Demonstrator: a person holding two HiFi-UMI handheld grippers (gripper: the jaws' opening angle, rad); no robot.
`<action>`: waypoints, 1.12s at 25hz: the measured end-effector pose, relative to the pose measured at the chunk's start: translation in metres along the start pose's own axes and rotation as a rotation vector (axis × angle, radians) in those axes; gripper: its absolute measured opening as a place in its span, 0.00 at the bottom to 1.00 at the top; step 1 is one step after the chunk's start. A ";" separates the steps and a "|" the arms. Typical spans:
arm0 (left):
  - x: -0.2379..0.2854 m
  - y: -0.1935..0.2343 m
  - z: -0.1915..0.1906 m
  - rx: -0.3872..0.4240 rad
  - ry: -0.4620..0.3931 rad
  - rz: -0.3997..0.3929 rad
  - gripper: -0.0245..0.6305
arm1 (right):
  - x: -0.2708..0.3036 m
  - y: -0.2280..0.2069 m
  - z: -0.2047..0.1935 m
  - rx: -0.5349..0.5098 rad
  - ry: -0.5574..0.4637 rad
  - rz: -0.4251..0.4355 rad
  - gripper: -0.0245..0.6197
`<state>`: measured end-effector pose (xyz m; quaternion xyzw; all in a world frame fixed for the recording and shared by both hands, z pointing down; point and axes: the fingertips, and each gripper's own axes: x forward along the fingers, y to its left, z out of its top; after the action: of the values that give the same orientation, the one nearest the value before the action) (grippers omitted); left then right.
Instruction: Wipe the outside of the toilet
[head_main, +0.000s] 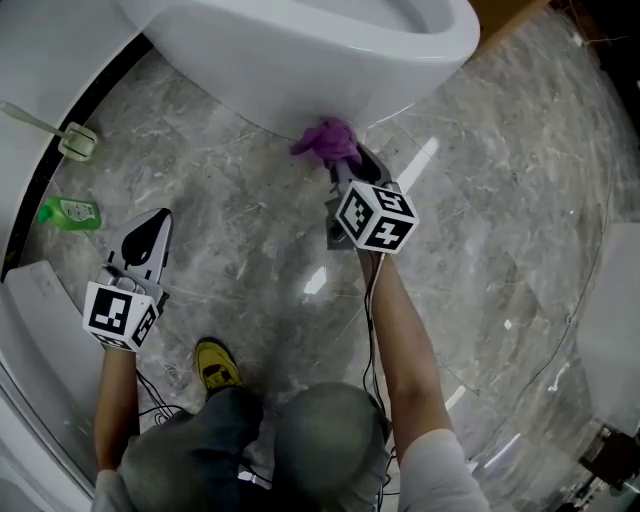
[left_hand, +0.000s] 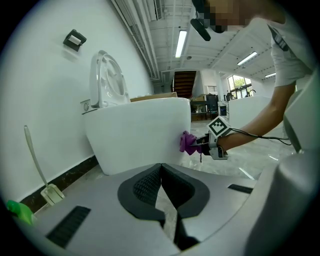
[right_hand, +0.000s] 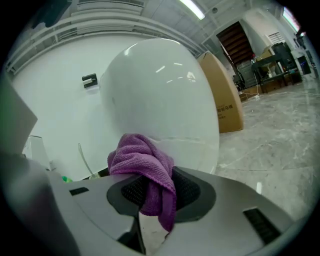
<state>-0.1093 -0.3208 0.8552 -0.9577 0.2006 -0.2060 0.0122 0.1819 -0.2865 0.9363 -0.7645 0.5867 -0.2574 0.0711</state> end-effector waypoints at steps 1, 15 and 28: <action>0.000 -0.002 0.001 0.004 0.003 -0.001 0.07 | -0.002 -0.007 0.001 0.020 -0.007 -0.013 0.24; 0.004 -0.003 0.002 0.022 0.030 0.004 0.07 | -0.038 -0.117 0.004 0.131 0.012 -0.376 0.23; 0.029 -0.027 0.027 -0.002 -0.032 -0.041 0.07 | -0.084 -0.111 0.005 0.186 0.006 -0.251 0.23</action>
<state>-0.0646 -0.3087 0.8448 -0.9648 0.1811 -0.1905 0.0103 0.2649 -0.1756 0.9522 -0.8212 0.4606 -0.3195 0.1071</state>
